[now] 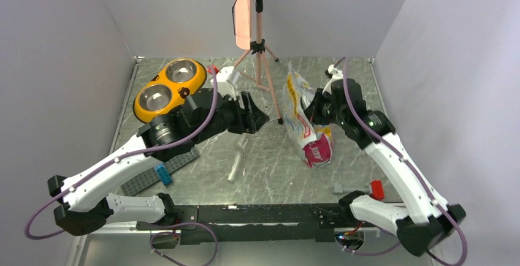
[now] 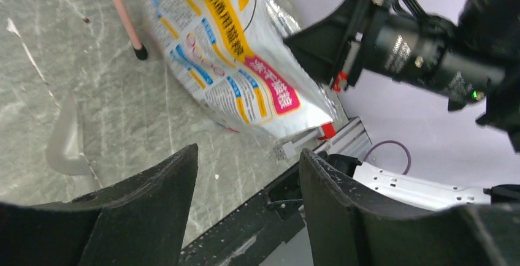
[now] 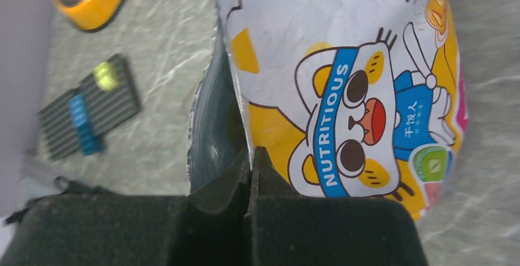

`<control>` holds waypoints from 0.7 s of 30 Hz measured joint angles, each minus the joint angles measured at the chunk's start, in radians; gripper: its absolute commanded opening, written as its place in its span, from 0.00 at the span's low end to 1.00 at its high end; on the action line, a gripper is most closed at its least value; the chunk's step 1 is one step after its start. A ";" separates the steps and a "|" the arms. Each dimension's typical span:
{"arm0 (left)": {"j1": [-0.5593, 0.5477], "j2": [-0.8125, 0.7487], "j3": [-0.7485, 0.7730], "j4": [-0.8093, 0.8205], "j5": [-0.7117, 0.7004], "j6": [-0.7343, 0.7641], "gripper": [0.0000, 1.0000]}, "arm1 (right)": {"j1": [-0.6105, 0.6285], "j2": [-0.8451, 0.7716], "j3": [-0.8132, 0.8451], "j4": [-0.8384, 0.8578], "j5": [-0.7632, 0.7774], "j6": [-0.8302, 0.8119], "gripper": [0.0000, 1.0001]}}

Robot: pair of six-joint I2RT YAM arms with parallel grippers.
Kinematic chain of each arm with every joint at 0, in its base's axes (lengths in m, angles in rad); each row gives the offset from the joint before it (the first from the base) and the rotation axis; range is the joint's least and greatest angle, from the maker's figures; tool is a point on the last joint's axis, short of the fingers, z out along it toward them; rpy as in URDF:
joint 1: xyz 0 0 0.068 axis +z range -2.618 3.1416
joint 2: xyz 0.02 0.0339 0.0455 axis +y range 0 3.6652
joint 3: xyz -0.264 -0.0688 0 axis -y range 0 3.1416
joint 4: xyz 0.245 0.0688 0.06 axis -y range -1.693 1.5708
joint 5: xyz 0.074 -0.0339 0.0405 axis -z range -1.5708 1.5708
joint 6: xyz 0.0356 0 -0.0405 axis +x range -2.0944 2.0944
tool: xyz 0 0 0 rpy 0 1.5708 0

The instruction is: Serve the pet food

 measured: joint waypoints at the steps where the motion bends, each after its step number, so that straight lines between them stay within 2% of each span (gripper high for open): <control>1: 0.000 0.024 0.023 -0.017 0.006 -0.024 0.67 | 0.007 -0.032 -0.030 0.011 -0.021 0.020 0.00; 7: -0.010 0.168 0.112 -0.075 0.050 -0.113 0.63 | 0.059 -0.145 -0.098 -0.003 -0.088 0.093 0.00; 17: -0.058 0.171 -0.002 -0.037 0.054 -0.262 0.77 | 0.188 -0.134 -0.110 0.009 -0.019 0.125 0.00; 21: -0.085 0.185 -0.011 -0.028 0.031 -0.312 0.76 | 0.241 -0.131 -0.110 0.012 0.042 0.131 0.00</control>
